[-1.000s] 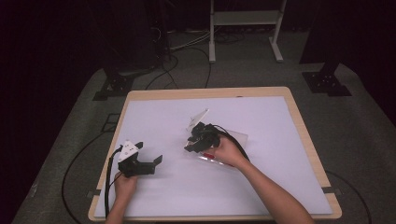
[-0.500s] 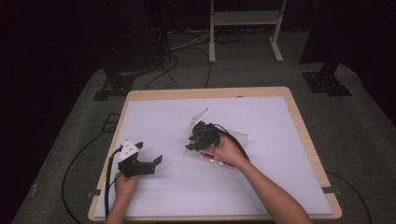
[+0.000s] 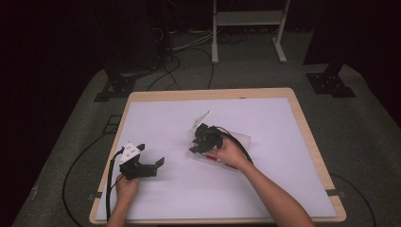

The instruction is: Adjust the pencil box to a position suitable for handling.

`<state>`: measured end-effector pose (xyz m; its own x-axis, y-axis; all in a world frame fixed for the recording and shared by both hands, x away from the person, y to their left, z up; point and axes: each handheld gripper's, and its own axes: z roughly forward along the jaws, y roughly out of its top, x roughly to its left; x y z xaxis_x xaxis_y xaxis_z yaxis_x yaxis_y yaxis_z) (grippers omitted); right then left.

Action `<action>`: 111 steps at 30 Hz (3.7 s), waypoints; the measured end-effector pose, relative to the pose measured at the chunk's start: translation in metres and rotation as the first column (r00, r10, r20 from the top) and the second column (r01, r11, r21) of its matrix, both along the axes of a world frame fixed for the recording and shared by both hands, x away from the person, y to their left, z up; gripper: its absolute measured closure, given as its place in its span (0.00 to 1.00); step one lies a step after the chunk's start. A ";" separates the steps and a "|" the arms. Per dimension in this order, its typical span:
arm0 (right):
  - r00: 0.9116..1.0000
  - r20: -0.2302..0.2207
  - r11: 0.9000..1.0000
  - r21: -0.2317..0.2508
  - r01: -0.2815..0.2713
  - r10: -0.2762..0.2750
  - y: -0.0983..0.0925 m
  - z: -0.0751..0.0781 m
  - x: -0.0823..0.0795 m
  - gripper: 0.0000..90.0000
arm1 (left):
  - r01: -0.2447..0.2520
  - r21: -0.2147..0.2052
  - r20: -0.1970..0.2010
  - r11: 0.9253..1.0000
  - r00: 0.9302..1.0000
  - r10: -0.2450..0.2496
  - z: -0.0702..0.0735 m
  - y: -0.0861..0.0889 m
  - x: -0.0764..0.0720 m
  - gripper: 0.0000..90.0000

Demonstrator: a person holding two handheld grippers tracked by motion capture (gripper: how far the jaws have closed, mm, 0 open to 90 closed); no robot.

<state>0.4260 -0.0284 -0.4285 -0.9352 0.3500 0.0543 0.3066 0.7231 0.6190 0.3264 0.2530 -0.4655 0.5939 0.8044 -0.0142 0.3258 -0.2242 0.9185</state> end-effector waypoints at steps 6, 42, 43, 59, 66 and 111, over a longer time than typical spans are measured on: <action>1.000 -0.005 1.000 -0.008 0.001 -0.001 0.002 -0.003 0.001 0.65 | -0.001 -0.001 -0.002 1.000 1.000 0.001 0.000 0.000 0.000 0.00; 0.999 -0.033 0.999 -0.041 0.016 -0.017 0.005 -0.018 0.007 0.64 | 0.000 -0.002 -0.004 1.000 1.000 0.000 0.000 0.000 0.000 0.00; 0.999 -0.037 0.999 -0.042 0.018 -0.019 0.005 -0.018 0.006 0.64 | 0.000 -0.002 -0.004 1.000 1.000 0.000 0.000 0.000 0.000 0.00; 0.999 -0.038 0.999 -0.045 0.017 -0.019 0.005 -0.021 0.008 0.64 | 0.000 -0.001 -0.004 1.000 1.000 0.000 0.000 0.000 0.000 0.00; 0.999 -0.029 0.999 -0.051 0.014 -0.016 0.006 -0.020 0.006 0.63 | 0.000 -0.001 -0.004 1.000 1.000 0.000 0.000 0.000 0.000 0.00; 1.000 -0.008 0.999 0.031 0.016 -0.016 -0.047 0.008 -0.026 0.56 | -0.013 -0.006 -0.002 1.000 1.000 0.013 0.000 0.001 -0.001 0.00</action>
